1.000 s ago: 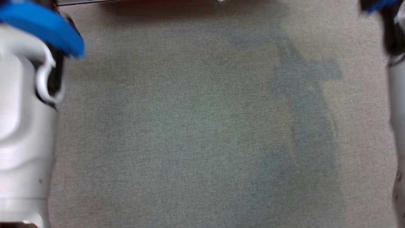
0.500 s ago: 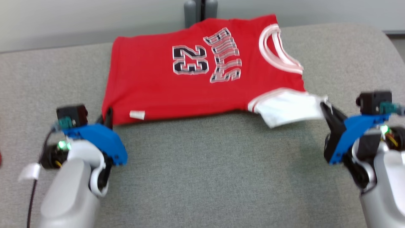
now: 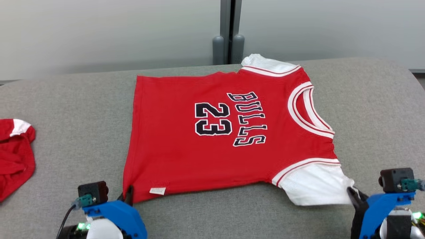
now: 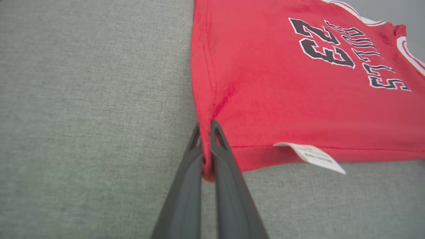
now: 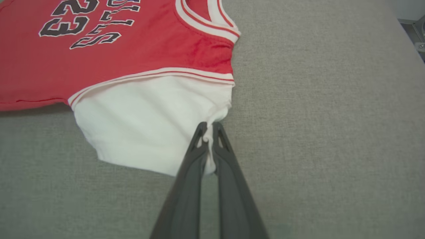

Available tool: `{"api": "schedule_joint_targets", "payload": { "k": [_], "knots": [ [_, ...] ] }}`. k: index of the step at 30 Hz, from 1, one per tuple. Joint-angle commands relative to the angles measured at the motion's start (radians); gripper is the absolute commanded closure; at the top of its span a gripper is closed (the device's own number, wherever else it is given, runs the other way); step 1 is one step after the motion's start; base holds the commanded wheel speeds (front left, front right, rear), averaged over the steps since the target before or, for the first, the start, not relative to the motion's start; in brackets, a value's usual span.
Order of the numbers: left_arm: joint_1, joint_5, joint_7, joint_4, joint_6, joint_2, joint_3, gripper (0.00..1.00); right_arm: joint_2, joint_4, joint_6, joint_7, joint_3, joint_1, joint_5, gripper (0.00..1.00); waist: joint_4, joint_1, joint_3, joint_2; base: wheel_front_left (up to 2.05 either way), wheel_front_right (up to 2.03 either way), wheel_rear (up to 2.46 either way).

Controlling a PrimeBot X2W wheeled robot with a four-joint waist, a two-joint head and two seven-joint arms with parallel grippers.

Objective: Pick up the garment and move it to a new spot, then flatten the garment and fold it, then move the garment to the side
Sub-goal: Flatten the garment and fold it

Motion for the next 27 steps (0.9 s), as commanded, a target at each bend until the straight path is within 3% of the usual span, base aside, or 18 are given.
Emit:
{"api": "schedule_joint_targets", "payload": {
  "k": [1,10,15,22,27],
  "knots": [
    [0.014,-0.002,0.004,-0.015,0.010,0.009,0.000,1.00,0.002,-0.010,0.000,0.009,-0.005,0.022,-0.004,1.00,0.002,0.0002,-0.001,0.0003,0.00,0.00,0.00],
    [0.198,0.018,0.107,-0.215,0.082,0.059,-0.023,1.00,0.024,-0.121,0.000,0.200,-0.027,0.177,0.003,1.00,0.020,0.0002,-0.017,0.0003,0.00,0.00,0.00],
    [0.229,0.026,0.132,-0.282,0.097,0.089,-0.022,1.00,0.025,-0.194,0.000,0.288,-0.002,0.225,0.046,1.00,0.025,0.0002,-0.016,0.0003,0.00,0.00,0.00],
    [0.182,-0.007,0.159,-0.313,0.068,0.108,-0.009,1.00,0.013,-0.286,0.000,0.260,0.030,0.120,0.014,1.00,0.018,0.0002,0.003,0.0003,0.00,0.00,0.00],
    [0.091,-0.012,0.208,-0.322,0.053,0.111,-0.020,1.00,-0.022,-0.256,0.000,0.204,0.047,-0.028,-0.001,1.00,0.012,0.0002,0.038,0.0003,0.00,0.00,0.00]
  ]
}}
